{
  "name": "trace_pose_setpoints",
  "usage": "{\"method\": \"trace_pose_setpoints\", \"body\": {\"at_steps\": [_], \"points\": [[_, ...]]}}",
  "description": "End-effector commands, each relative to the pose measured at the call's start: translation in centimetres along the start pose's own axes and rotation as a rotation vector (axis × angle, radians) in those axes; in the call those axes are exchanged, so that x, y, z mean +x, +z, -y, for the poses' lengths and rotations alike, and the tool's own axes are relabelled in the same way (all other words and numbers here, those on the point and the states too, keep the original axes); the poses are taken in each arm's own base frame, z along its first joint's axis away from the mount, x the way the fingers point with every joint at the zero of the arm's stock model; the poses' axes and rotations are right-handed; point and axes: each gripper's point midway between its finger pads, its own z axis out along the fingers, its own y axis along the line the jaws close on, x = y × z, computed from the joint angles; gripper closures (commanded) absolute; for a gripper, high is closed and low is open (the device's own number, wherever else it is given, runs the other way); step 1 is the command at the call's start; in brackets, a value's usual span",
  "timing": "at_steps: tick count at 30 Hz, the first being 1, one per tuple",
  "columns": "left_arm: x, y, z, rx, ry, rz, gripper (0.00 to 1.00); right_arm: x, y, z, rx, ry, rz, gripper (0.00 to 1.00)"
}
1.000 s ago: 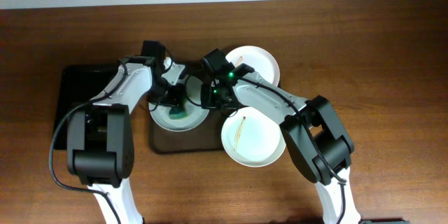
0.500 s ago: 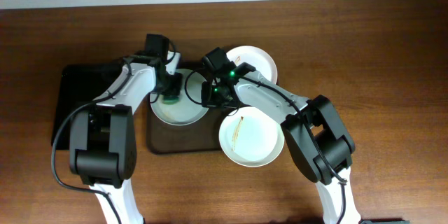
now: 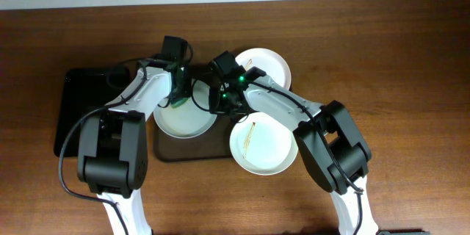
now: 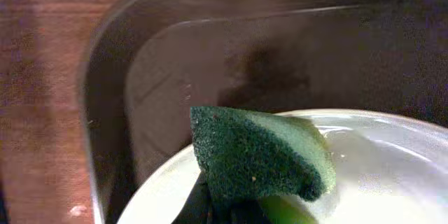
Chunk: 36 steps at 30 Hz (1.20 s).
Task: Clean dirty plates on tray and stack at the side
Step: 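Scrub the left plate with the sponge in the left gripper, then lift the cleaned plate with the right gripper and carry it right of the tray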
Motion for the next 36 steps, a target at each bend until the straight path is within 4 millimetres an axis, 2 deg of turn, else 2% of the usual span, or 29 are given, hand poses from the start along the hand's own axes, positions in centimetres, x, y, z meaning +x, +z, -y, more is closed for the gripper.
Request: {"method": "trace_pose_setpoints", "body": {"at_steps": [1, 3, 4, 5, 7, 9, 11, 12, 17, 21, 22, 26, 31, 34, 36], "points": [[0.4, -0.6, -1.8, -0.068, -0.037, -0.059, 0.99, 0.0, 0.0, 0.3, 0.019, -0.006, -0.003, 0.95], [0.0, -3.2, -0.9, 0.042, -0.038, -0.101, 0.99, 0.0, 0.0, 0.3, 0.019, -0.006, -0.003, 0.95], [-0.4, -5.2, -0.5, 0.129, -0.02, -0.126, 0.99, 0.0, 0.0, 0.4, 0.021, -0.005, -0.005, 0.95], [-0.6, -6.4, -0.7, 0.159, -0.017, -0.14, 0.99, 0.1, 0.0, 0.4, 0.023, -0.005, -0.008, 0.95], [-1.0, -9.4, -2.7, 0.168, -0.043, -0.18, 0.99, 0.3, 0.0, 0.6, 0.027, -0.002, -0.016, 0.95], [-1.5, -11.0, -4.8, 0.163, -0.087, -0.184, 0.99, 0.5, -0.1, 0.5, 0.022, -0.013, -0.024, 0.96], [-1.9, -11.1, -5.8, 0.22, -0.14, -0.174, 0.99, 0.0, -1.3, -0.5, -0.005, -0.06, -0.008, 0.96], [-1.9, -11.0, -6.3, 0.226, -0.158, -0.176, 0.99, -0.5, -2.8, -0.8, 0.01, -0.087, 0.019, 0.96], [-2.5, -10.9, -6.7, 0.225, -0.168, -0.149, 0.99, -2.6, -9.5, 1.2, 0.269, -0.181, 0.091, 0.96], [-2.6, -11.0, -5.8, 0.234, -0.148, -0.145, 0.99, -3.2, -13.3, 2.9, 0.43, -0.185, 0.115, 0.96], [-2.6, -11.1, -5.0, 0.238, -0.13, -0.145, 0.99, -3.4, -14.2, 3.3, 0.484, -0.195, 0.132, 0.96], [-2.6, -11.3, -3.3, 0.248, -0.093, -0.145, 0.99, -3.5, -16.7, 3.6, 0.656, -0.252, 0.205, 0.96], [-3.1, -11.3, -3.2, 0.249, -0.091, -0.127, 0.99, -3.0, -19.8, 0.8, 0.903, -0.356, 0.44, 0.96], [-3.1, -11.3, -3.2, 0.249, -0.091, -0.126, 0.99, -2.7, -21.6, -1.3, 0.989, -0.391, 0.595, 0.96], [-3.1, -11.3, -3.2, 0.249, -0.091, -0.124, 0.99, -2.6, -22.4, -1.9, 1.016, -0.385, 0.657, 0.96]]}}
